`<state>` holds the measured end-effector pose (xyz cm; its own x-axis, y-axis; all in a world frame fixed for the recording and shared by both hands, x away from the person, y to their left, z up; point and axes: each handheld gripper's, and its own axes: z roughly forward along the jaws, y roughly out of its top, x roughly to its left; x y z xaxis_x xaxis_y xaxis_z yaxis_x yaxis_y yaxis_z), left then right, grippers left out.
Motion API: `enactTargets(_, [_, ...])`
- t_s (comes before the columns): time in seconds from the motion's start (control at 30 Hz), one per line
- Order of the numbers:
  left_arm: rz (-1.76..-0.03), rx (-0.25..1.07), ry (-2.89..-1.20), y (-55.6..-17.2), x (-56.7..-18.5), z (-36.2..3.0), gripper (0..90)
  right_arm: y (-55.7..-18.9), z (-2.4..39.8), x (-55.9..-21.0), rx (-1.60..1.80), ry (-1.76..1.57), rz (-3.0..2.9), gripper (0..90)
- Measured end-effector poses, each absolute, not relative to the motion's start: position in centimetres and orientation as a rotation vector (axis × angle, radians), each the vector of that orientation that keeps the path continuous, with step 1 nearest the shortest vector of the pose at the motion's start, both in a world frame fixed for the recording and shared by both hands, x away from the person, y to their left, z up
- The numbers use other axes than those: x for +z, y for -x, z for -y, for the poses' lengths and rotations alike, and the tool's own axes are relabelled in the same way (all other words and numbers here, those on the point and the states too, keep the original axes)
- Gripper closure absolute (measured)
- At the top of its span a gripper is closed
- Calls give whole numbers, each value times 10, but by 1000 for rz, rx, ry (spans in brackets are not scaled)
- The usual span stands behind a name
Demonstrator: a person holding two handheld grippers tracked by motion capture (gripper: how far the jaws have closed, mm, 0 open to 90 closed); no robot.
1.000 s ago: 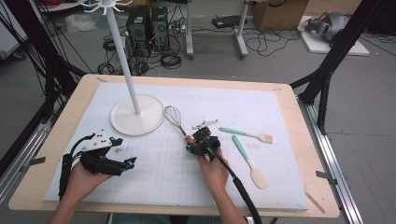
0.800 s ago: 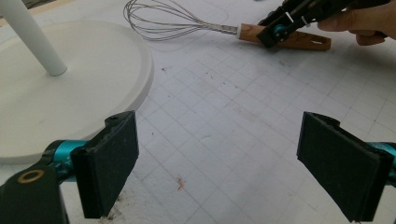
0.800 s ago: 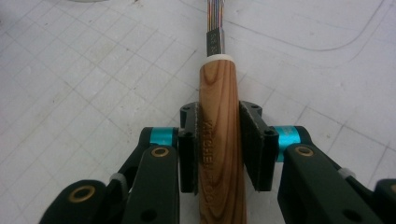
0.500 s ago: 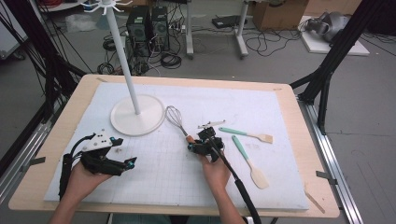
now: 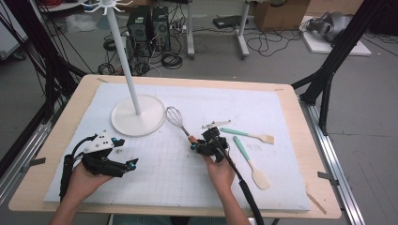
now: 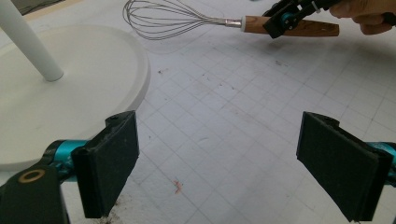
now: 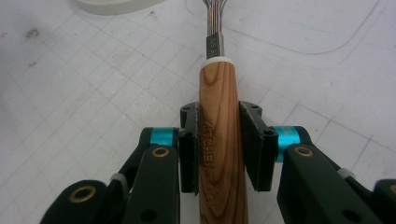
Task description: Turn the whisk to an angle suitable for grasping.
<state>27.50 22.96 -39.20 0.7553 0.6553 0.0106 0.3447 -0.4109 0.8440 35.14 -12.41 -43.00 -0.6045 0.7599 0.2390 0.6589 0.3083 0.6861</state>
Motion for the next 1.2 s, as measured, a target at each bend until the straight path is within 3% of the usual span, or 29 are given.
enactTargets(1.2, [-571, 380, -2094, -262, -378, -202, 197, -326, 137, -389, 1239, -913, -2742, 699])
